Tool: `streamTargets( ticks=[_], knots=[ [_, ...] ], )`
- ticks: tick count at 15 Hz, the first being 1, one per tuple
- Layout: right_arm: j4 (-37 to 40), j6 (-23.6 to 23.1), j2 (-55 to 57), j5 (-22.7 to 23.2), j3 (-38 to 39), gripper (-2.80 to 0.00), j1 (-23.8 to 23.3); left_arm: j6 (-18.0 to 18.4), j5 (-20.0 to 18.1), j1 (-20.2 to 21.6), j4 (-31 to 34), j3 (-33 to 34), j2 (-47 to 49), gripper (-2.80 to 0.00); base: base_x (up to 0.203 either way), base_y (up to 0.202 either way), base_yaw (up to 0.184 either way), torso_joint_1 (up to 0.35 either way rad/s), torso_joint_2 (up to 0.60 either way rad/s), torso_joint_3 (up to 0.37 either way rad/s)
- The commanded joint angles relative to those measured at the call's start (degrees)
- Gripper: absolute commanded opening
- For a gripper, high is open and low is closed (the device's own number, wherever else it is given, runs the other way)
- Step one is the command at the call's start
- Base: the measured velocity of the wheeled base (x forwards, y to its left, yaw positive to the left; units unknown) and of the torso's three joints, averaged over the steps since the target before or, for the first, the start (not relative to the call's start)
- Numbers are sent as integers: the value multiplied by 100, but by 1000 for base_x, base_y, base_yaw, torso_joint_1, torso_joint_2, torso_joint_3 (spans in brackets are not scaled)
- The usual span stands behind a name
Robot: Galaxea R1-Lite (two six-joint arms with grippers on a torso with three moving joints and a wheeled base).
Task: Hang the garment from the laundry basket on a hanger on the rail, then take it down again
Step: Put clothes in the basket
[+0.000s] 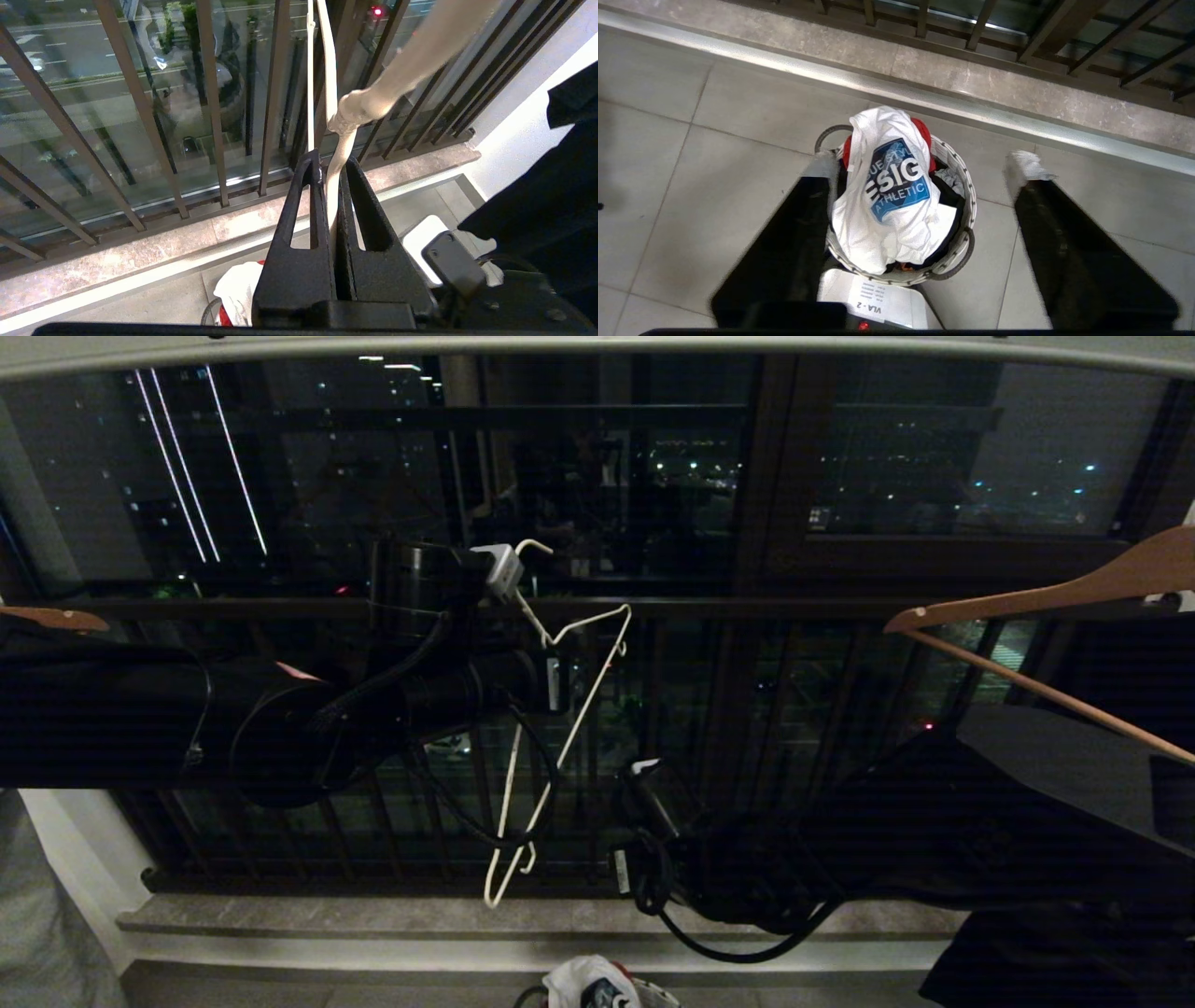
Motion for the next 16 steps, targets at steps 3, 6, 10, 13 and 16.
streamTargets(
  ticks=[3, 6, 10, 13, 16],
  knots=[
    [15, 13, -176, -8, 42, -280, -5, -11, 4, -1, 1, 9, 6, -280, 0, 0, 0, 0, 0, 0],
    [15, 13, -226, -8, 65, -280, -5, 33, -5, -1, 9, 18, 15, -280, 0, 0, 0, 0, 0, 0],
    [13, 24, -735, -26, 325, -280, 1, 115, 1, -20, 449, -105, 65, -280, 0, 0, 0, 0, 0, 0],
    [99, -53, -1374, -144, 781, -280, -2, 230, -5, -19, 980, -202, -55, -280, 0, 0, 0, 0, 0, 0],
    [210, -82, -2282, -500, 1461, -280, 45, 246, -5, -18, 1110, -166, -151, -280, 0, 0, 0, 0, 0, 0]
  ],
)
